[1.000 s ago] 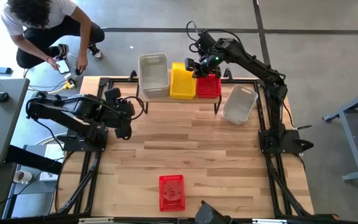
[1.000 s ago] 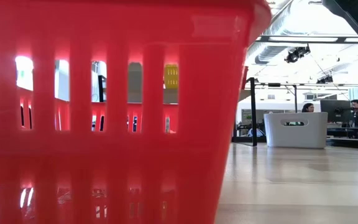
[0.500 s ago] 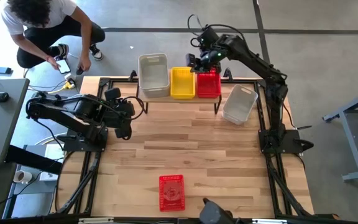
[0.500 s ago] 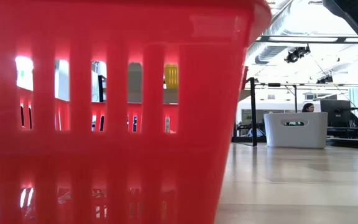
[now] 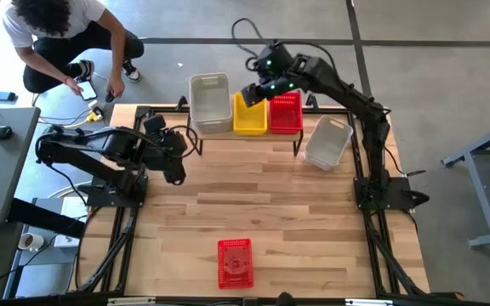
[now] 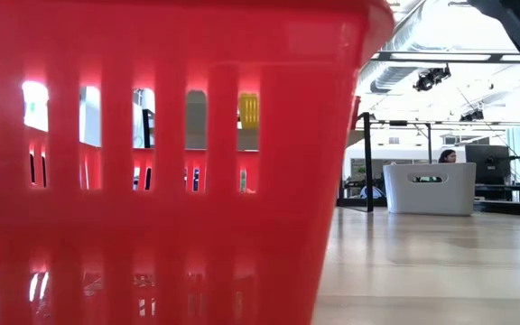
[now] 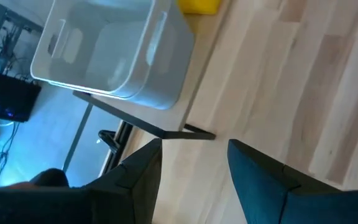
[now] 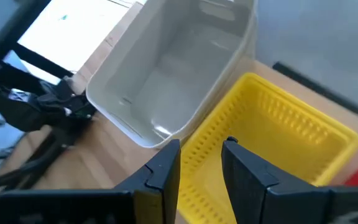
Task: Stack baskets on shelf by color
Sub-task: Adjust the stacked of gray bins on the shelf
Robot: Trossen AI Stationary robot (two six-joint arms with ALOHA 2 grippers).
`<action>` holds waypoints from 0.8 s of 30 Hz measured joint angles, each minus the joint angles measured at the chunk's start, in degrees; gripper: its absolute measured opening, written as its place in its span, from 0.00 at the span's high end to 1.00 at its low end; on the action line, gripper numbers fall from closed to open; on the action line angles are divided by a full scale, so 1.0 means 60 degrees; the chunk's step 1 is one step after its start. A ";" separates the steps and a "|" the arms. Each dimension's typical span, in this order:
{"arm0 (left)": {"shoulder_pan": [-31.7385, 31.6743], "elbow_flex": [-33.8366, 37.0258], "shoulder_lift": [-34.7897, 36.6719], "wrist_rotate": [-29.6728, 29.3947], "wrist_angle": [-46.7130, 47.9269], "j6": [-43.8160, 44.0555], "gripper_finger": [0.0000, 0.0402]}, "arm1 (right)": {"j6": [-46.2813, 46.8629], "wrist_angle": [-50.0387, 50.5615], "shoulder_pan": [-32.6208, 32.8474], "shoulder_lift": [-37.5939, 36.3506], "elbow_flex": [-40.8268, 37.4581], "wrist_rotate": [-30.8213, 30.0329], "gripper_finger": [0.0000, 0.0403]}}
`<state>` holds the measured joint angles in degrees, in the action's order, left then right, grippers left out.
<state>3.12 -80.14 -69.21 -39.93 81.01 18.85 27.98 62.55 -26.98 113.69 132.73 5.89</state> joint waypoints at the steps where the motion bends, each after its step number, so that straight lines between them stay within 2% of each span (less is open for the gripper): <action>1: -0.0082 0.0000 0.0000 -0.0002 -0.0040 0.0004 0.57 | -0.0131 -0.0150 0.0132 0.0000 -0.0090 -0.0222 0.74; 4: -0.0331 0.0000 0.0000 -0.0025 -0.0047 0.0000 0.57 | -0.0247 -0.0599 0.0452 0.0000 -0.0383 -0.0785 0.74; 19: -0.1090 0.0000 0.0000 -0.0031 -0.0051 -0.0077 0.57 | -0.0415 -0.3037 0.1082 0.0018 -0.2785 -0.1321 0.74; 24: -0.1097 0.0000 0.0000 -0.0028 -0.0055 -0.0076 0.57 | -0.0467 -0.2956 0.1078 0.0017 -0.2913 -0.1584 0.74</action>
<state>-3.46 -80.14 -69.21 -40.10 80.68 18.39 25.18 44.81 -20.51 113.79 115.25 -3.61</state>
